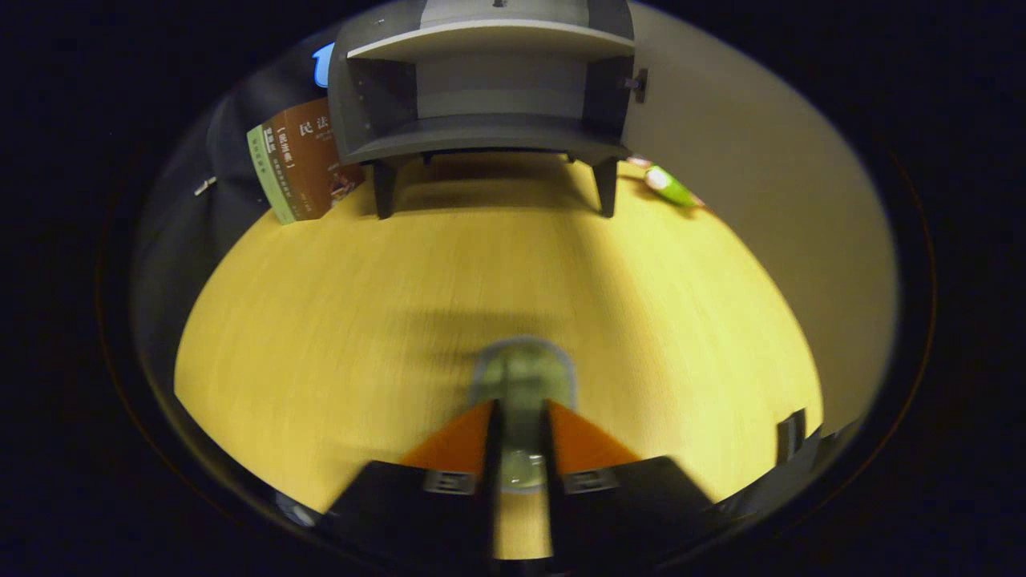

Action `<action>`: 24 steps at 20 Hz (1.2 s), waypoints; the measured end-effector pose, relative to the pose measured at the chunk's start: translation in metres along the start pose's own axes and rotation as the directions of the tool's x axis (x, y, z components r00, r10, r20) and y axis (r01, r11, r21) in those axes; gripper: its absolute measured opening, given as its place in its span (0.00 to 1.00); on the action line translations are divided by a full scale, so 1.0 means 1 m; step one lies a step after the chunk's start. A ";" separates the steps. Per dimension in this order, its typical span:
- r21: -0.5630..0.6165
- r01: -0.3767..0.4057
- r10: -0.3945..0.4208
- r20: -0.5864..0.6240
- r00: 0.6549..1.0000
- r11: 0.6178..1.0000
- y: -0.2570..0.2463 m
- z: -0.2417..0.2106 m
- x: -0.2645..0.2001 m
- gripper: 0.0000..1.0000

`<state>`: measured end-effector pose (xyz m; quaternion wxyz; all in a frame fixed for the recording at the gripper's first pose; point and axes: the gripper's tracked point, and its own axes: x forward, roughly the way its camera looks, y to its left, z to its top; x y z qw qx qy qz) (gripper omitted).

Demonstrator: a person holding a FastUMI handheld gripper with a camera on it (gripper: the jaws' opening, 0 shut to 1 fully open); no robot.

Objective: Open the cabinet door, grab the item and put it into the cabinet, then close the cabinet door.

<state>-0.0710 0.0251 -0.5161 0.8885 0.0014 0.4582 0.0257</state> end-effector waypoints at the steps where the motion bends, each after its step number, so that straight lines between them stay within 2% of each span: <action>1: 0.007 -0.011 0.011 0.008 1.000 1.000 0.002 0.001 -0.003 0.22; 3: 0.022 -0.017 0.017 0.008 1.000 1.000 0.003 0.003 0.000 0.21; 4: 0.025 -0.012 0.012 0.006 1.000 1.000 0.000 0.003 -0.003 0.15; 7: 0.033 -0.015 0.014 0.029 0.999 0.999 0.000 0.011 -0.012 0.15; 13: 0.016 -0.045 0.043 0.124 0.991 0.999 0.010 0.049 -0.061 0.15; 18: 0.025 -0.087 0.079 0.224 0.971 0.996 0.020 0.110 -0.119 0.14; 24: 0.061 -0.130 0.101 0.344 0.933 0.990 0.031 0.220 -0.179 0.15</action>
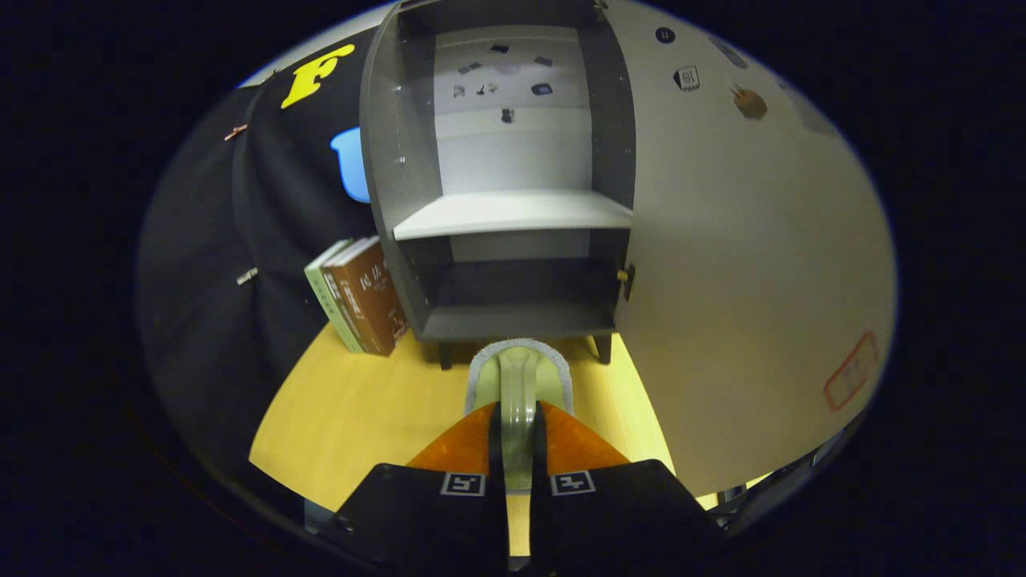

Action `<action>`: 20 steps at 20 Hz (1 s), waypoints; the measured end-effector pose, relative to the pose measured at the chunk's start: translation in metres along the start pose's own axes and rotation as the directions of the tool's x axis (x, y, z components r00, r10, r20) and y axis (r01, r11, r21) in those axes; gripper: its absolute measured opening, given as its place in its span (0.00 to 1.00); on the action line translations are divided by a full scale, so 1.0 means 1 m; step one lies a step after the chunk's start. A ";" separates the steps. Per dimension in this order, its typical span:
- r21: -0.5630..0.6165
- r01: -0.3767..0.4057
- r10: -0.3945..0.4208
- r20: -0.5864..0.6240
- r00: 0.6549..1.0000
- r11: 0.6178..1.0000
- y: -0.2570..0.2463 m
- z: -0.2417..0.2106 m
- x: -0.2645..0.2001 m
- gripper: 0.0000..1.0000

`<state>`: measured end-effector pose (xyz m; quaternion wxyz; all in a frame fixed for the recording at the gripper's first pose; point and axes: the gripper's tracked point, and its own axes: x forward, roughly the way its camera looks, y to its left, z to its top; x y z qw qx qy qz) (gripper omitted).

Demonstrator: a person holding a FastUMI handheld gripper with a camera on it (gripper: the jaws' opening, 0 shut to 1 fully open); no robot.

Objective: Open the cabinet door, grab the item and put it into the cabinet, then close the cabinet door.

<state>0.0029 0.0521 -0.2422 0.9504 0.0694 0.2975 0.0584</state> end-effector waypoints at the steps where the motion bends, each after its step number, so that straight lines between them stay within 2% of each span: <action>1: 0.005 -0.002 0.002 0.016 1.000 1.000 0.003 0.021 0.000 0.14; 8: -0.016 -0.005 0.008 0.163 0.987 1.000 0.018 0.162 0.024 0.15; 12: -0.032 -0.002 0.009 0.212 0.977 0.999 0.031 0.222 0.051 0.14; 15: -0.043 0.011 -0.001 0.225 0.974 0.999 0.035 0.248 0.079 0.14; 20: -0.066 0.043 -0.028 0.210 0.977 0.997 0.034 0.264 0.132 0.14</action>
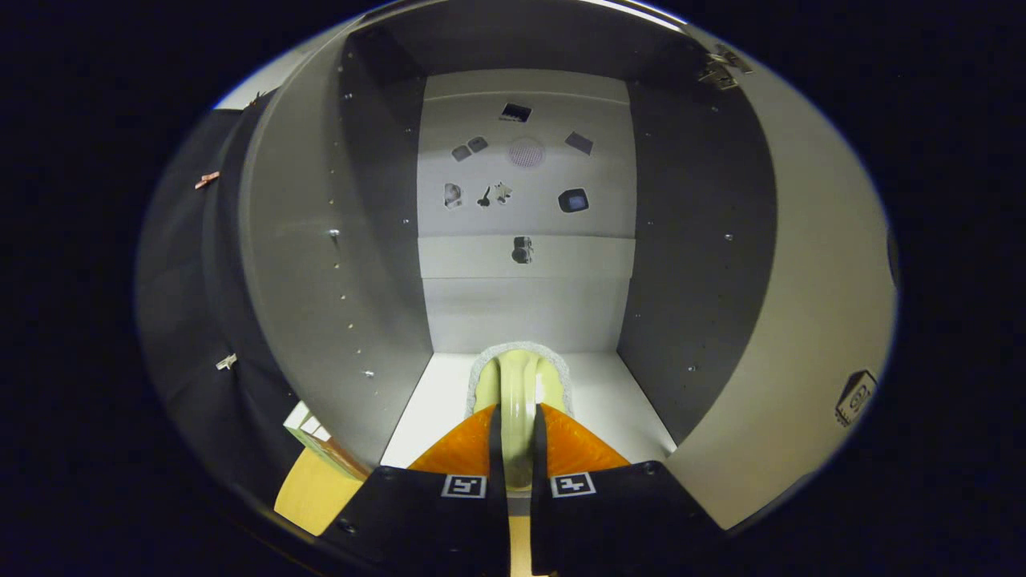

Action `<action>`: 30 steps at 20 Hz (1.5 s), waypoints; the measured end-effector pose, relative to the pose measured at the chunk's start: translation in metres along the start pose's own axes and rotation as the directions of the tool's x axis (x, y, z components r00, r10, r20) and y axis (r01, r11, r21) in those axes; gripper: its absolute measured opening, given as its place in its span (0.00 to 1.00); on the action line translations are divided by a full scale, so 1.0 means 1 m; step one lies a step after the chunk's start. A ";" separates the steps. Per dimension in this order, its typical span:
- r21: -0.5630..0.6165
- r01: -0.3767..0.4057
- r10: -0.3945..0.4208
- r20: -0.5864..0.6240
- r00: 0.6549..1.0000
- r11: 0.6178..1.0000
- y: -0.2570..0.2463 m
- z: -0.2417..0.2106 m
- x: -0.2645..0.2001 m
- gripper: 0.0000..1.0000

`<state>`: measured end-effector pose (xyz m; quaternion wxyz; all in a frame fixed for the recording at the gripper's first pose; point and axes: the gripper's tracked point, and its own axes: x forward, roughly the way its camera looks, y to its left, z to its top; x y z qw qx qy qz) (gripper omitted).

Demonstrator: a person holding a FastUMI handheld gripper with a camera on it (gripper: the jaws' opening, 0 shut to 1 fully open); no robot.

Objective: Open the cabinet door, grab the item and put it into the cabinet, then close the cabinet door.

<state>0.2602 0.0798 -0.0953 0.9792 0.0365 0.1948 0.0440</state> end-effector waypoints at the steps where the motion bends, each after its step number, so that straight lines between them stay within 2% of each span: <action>1: -0.001 0.002 -0.002 -0.007 1.000 1.000 0.000 -0.001 0.010 0.14; 12: -0.006 0.055 -0.055 -0.137 0.989 0.998 -0.020 -0.042 0.113 0.15; 16: 0.032 0.058 -0.052 -0.165 0.985 0.998 -0.015 -0.048 0.129 0.22; 20: 0.018 0.077 -0.073 -0.169 0.983 0.997 -0.011 -0.050 0.134 0.30; 26: 0.046 0.101 -0.097 -0.079 0.992 0.994 -0.013 -0.022 0.117 1.00; 30: 0.094 0.100 -0.104 0.037 0.994 0.990 -0.018 0.016 0.082 0.99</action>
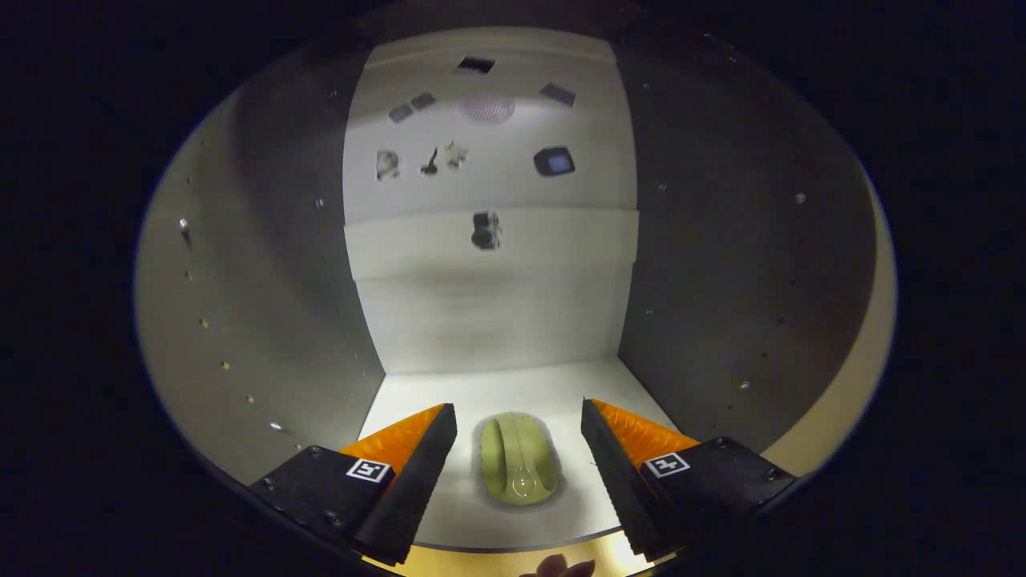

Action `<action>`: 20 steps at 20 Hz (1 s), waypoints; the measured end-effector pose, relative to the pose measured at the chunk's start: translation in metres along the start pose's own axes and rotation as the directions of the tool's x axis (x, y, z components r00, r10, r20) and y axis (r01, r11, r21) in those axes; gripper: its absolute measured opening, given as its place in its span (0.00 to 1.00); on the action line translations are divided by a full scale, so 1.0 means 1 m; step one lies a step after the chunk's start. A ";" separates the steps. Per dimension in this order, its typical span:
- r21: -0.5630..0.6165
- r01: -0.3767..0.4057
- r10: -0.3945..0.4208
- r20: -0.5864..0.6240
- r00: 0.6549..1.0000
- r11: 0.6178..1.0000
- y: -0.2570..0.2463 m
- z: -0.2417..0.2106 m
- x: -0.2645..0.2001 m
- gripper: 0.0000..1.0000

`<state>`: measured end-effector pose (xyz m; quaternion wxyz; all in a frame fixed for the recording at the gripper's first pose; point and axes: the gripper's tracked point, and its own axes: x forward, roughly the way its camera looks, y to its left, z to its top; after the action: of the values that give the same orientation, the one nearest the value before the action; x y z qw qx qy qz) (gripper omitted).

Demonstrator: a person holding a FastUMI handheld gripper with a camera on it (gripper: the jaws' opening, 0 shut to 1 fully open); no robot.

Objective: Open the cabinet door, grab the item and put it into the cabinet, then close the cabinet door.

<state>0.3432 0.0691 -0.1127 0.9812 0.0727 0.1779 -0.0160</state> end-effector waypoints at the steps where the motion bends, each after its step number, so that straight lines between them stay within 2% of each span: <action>1: 0.006 0.005 -0.005 0.041 0.999 1.000 -0.003 0.012 -0.014 0.99; 5: -0.008 0.012 -0.010 0.211 0.978 1.000 -0.013 0.062 -0.082 0.98; 10: -0.089 0.054 -0.013 0.411 0.912 0.995 -0.027 0.101 -0.189 0.98; 15: -0.073 0.059 -0.017 0.480 0.877 0.996 -0.046 0.093 -0.289 0.98; 20: -0.030 0.025 -0.010 0.429 0.903 0.999 -0.067 0.051 -0.353 0.98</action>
<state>0.0261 -0.0028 0.0494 0.9973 0.0486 -0.0413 -0.0373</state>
